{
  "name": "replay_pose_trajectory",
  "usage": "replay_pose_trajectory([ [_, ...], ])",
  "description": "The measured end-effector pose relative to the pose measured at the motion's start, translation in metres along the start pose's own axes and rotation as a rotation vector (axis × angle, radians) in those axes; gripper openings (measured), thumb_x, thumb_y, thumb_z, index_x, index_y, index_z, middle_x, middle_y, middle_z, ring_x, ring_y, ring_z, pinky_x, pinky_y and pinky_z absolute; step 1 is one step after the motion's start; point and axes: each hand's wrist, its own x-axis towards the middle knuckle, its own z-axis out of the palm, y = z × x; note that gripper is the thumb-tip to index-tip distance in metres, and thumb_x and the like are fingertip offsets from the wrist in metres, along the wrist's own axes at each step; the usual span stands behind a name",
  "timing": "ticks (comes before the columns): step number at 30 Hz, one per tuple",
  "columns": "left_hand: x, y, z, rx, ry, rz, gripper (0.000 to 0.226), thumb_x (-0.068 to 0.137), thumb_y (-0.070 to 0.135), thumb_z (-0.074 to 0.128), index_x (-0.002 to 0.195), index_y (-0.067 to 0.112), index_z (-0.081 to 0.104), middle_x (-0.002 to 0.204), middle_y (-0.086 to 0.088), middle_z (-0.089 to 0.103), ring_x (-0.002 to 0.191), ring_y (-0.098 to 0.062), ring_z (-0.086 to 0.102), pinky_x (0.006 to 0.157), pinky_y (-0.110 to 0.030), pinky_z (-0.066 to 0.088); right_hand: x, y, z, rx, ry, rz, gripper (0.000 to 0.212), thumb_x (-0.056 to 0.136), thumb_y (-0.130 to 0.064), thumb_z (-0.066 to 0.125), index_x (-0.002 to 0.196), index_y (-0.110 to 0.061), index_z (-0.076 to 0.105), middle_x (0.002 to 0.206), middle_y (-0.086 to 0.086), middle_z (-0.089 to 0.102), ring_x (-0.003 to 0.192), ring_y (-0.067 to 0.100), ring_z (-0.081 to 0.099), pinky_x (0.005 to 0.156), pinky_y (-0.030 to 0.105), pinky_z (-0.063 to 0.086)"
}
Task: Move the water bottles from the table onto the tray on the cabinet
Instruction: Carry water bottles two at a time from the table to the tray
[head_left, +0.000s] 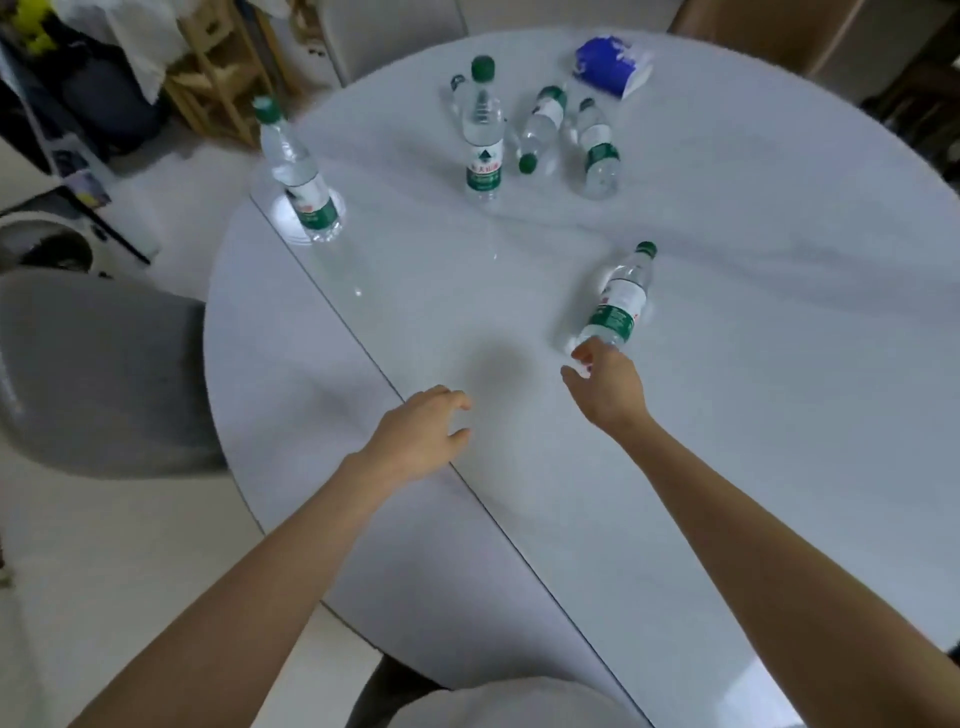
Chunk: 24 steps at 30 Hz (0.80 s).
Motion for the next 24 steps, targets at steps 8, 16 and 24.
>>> replay_pose_trajectory([
  [8, 0.128, -0.019, -0.05, 0.068, -0.111, 0.234, 0.039, 0.096, 0.031, 0.052, 0.133, 0.02, 0.05, 0.138, 0.001, 0.05, 0.128, -0.019, 0.046, 0.1, -0.037, 0.042, 0.096, -0.021, -0.008, -0.035, 0.32, 0.324, 0.049, 0.088, -0.024, 0.058, 0.131, -0.007, 0.042, 0.132, 0.015, 0.045, 0.121, 0.036, 0.043, 0.092, 0.043, 0.042],
  [16, 0.17, -0.025, -0.047, 0.035, -0.112, 0.277, 0.037, 0.095, 0.032, 0.053, 0.131, 0.023, 0.053, 0.135, 0.005, 0.052, 0.126, -0.015, 0.049, 0.099, -0.038, 0.044, 0.154, 0.005, -0.007, 0.059, 0.299, 0.593, 0.083, 0.079, -0.045, 0.068, 0.139, -0.01, 0.024, 0.134, 0.015, 0.04, 0.123, 0.038, 0.044, 0.092, 0.046, 0.042],
  [24, 0.171, -0.057, -0.035, -0.053, -0.069, 0.211, 0.034, 0.092, 0.031, 0.057, 0.126, 0.024, 0.057, 0.13, 0.005, 0.054, 0.12, -0.016, 0.054, 0.097, -0.041, 0.047, 0.157, 0.005, 0.008, 0.258, 0.221, 0.669, 0.07, 0.075, -0.037, 0.071, 0.126, -0.004, 0.035, 0.118, 0.011, 0.055, 0.109, 0.033, 0.057, 0.081, 0.036, 0.045],
])
